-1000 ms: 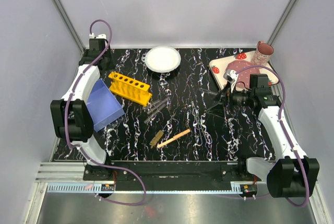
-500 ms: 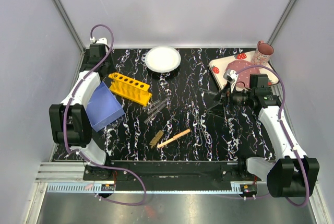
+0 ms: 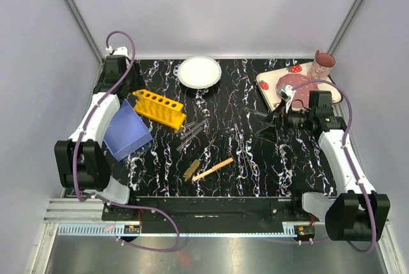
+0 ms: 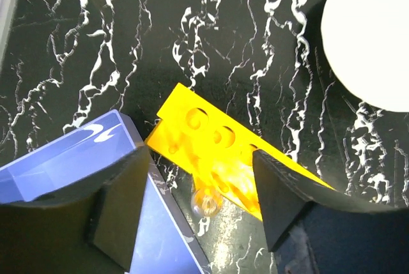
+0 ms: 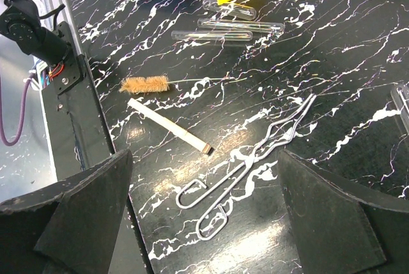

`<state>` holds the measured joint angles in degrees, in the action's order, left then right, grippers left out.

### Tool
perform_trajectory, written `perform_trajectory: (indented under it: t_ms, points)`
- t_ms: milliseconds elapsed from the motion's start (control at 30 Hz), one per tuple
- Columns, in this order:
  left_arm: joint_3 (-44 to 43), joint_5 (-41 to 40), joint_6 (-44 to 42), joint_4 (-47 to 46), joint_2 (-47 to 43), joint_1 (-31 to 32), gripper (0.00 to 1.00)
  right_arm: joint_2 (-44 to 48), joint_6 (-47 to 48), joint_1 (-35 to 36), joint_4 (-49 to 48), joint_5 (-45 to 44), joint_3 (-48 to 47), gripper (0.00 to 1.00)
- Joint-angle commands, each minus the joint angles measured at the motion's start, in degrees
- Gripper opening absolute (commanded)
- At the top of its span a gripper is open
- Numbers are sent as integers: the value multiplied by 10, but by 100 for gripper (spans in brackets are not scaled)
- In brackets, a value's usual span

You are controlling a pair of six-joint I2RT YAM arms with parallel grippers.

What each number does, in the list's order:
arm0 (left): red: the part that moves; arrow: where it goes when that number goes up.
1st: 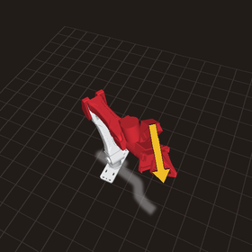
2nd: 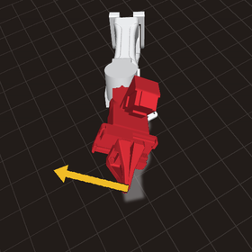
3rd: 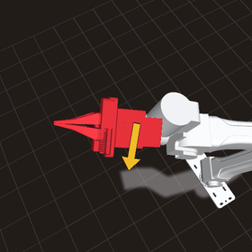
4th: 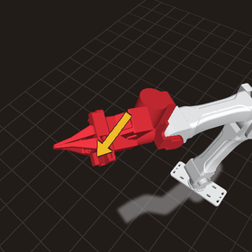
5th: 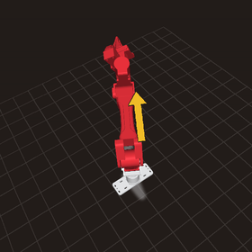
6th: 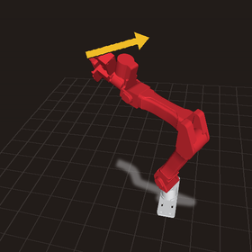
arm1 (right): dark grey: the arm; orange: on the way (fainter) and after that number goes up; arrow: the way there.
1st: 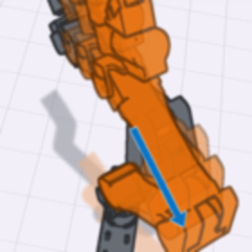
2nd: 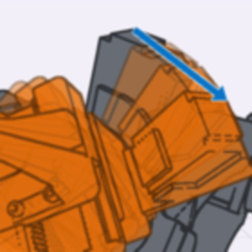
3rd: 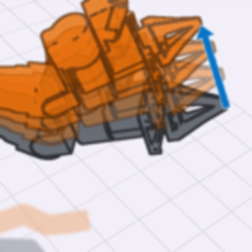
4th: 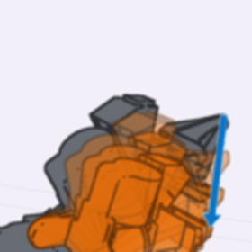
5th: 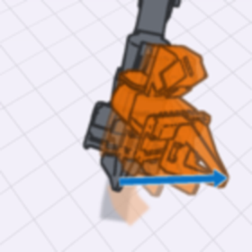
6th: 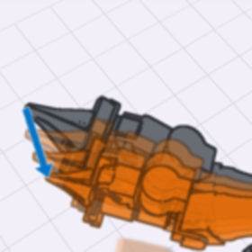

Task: Organize the chemistry lab equipment

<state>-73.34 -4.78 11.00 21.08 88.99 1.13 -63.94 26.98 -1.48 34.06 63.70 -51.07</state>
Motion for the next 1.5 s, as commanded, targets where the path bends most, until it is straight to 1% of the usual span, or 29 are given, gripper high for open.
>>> perform_trajectory:
  t_ms: [0,67,100,167,200,333,400,433,467,533,567,600,667,700,833,867,900,933,1067,1133,1167,1233,1367,1467]
  points:
    - [-14,-8,13,-8,-71,1,74,4,18,-5,3,14,-1,100]
    - [-23,-10,13,9,-91,1,83,6,25,-6,6,13,-1,100]
    - [-24,-13,15,13,-99,0,91,7,29,-6,7,12,0,100]
    - [-19,-20,16,24,-129,0,98,9,36,-7,8,6,3,100]
    - [-14,-20,13,26,-141,-1,99,12,38,-7,11,5,4,100]
    - [35,-12,15,42,-212,-9,99,7,65,-6,44,-16,-23,100]
    - [60,1,22,53,-260,-10,99,-10,105,-6,97,-40,-46,100]
    - [88,12,24,55,-276,-22,99,-18,121,-6,116,-52,-75,100]
    - [101,27,27,62,-306,-25,99,-37,140,-6,148,-83,-91,100]
    - [141,70,38,69,-336,-30,99,-60,149,-6,170,-122,-139,100]
    - [155,89,41,71,-361,-30,99,-88,151,-6,191,-160,-155,100]
    - [167,125,52,73,-374,-30,99,-103,151,-6,202,-178,-171,100]
    - [204,166,66,73,-407,-30,99,-149,151,-6,227,-219,-213,100]
    - [216,206,79,72,-414,-30,99,-164,150,-6,232,-230,-227,100]
    - [271,283,105,75,-444,-30,99,-235,134,11,241,-303,-290,98]
    - [278,297,111,77,-445,-30,99,-262,131,11,241,-333,-300,98]
    - [283,323,112,77,-446,-30,99,-275,132,32,241,-346,-315,98]
    - [295,333,112,77,-449,-30,99,-288,134,47,241,-370,-322,97]
    - [321,351,105,80,-463,-30,99,-372,138,88,232,-440,-355,94]
    - [337,352,97,80,-471,-30,99,-403,128,103,224,-481,-376,89]
    - [343,348,96,80,-472,-30,99,-432,128,114,217,-493,-383,88]
    - [354,342,100,77,-479,-30,99,-458,129,120,210,-516,-404,83]
    - [360,340,103,61,-488,-29,99,-521,144,127,201,-529,-435,74]
    - [362,347,103,56,-488,-29,99,-550,155,129,199,-533,-451,68]
